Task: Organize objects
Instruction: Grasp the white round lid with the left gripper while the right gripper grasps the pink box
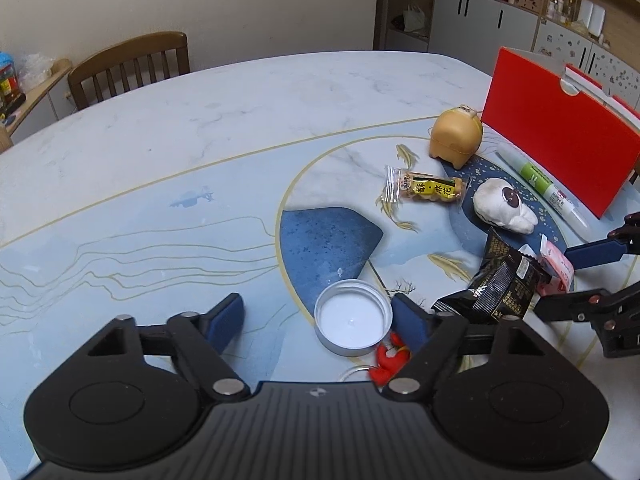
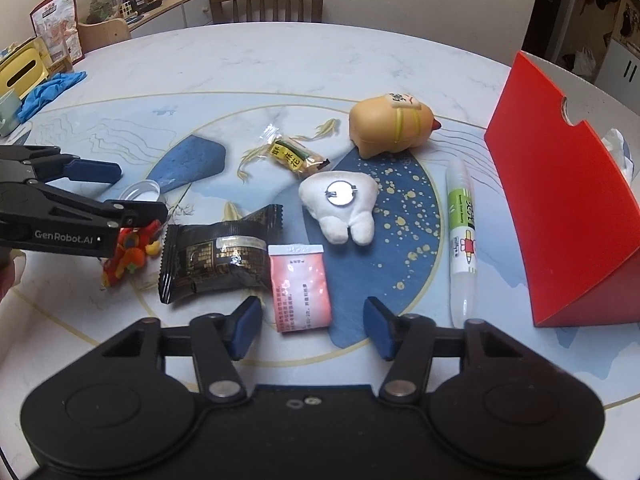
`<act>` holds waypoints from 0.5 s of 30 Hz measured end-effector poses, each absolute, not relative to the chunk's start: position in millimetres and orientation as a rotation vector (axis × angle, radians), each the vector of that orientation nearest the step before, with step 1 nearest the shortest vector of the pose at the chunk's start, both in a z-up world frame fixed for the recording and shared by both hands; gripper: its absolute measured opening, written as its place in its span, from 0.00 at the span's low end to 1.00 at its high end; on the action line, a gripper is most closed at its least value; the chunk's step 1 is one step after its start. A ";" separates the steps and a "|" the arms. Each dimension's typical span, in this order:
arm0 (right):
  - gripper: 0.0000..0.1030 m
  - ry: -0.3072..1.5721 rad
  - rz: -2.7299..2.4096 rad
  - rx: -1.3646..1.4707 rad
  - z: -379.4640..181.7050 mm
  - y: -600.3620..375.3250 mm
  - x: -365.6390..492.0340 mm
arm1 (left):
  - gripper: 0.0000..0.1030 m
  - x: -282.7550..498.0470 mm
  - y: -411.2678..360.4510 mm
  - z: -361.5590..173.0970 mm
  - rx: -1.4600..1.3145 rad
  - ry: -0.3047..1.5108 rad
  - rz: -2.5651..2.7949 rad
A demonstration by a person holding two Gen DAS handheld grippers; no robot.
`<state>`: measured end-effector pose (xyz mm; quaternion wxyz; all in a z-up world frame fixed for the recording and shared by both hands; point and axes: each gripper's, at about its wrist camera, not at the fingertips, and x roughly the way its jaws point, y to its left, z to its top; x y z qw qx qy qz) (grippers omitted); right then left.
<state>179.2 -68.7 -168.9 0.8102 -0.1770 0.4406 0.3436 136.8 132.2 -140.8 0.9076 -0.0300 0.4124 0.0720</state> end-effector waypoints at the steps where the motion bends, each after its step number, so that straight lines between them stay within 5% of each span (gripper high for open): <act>1: 0.49 0.940 0.735 -0.382 -168.8 -68.7 178.8 | 0.73 136.4 131.6 -140.7 -0.058 0.850 0.147; 7: 0.29 0.929 0.748 -0.388 -167.5 -70.1 176.9 | 0.50 134.1 127.9 -138.1 -0.046 0.845 0.135; 10: 0.26 0.926 0.747 -0.383 -166.6 -72.1 176.4 | 0.38 133.9 127.3 -137.1 -0.044 0.846 0.130; 15: 0.26 0.917 0.718 -0.377 -163.7 -79.2 175.4 | 0.37 134.0 128.2 -135.1 -0.050 0.860 0.131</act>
